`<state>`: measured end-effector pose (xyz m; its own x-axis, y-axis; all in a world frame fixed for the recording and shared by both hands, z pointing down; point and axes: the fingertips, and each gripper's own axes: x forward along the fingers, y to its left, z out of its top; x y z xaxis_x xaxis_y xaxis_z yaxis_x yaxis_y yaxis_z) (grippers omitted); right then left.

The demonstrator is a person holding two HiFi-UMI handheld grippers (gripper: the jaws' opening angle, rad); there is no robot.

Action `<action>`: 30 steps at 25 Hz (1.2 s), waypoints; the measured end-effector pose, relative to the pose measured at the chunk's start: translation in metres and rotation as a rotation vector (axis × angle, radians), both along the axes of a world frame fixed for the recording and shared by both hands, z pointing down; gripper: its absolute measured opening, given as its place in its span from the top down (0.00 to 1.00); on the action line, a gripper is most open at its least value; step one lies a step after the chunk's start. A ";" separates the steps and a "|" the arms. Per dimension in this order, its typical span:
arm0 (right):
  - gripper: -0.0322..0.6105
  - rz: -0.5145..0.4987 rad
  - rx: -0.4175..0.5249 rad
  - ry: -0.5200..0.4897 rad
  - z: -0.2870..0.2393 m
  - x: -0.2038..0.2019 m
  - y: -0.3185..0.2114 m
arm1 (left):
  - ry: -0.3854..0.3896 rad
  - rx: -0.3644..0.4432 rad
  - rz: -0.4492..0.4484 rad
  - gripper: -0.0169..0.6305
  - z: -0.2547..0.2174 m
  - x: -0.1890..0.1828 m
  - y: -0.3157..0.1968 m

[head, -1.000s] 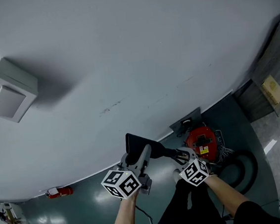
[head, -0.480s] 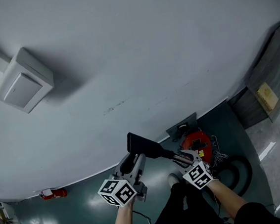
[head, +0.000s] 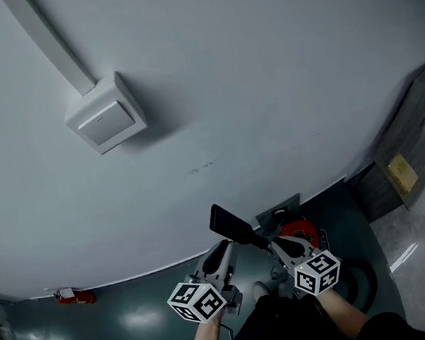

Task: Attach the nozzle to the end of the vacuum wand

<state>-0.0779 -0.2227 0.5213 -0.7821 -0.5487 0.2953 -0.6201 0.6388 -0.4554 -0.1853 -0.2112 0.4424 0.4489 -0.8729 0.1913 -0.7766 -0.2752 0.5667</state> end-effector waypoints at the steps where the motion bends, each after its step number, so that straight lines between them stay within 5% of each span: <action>1: 0.89 0.009 -0.017 -0.037 -0.008 0.000 0.000 | 0.005 0.007 0.005 0.88 -0.002 0.004 0.002; 8: 0.92 0.043 -0.077 -0.164 -0.037 0.002 -0.009 | -0.029 0.065 0.005 0.96 -0.015 0.013 -0.003; 14: 0.92 0.041 -0.029 -0.169 -0.061 -0.008 -0.018 | -0.079 0.088 0.011 0.97 -0.022 0.018 -0.010; 30: 0.92 0.029 0.000 -0.193 -0.080 -0.026 -0.023 | -0.053 0.081 0.009 0.97 -0.022 0.009 -0.016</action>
<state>-0.1035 -0.2461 0.4413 -0.8081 -0.5718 0.1415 -0.5394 0.6218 -0.5678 -0.1762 -0.2269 0.4207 0.4475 -0.8827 0.1437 -0.8024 -0.3254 0.5002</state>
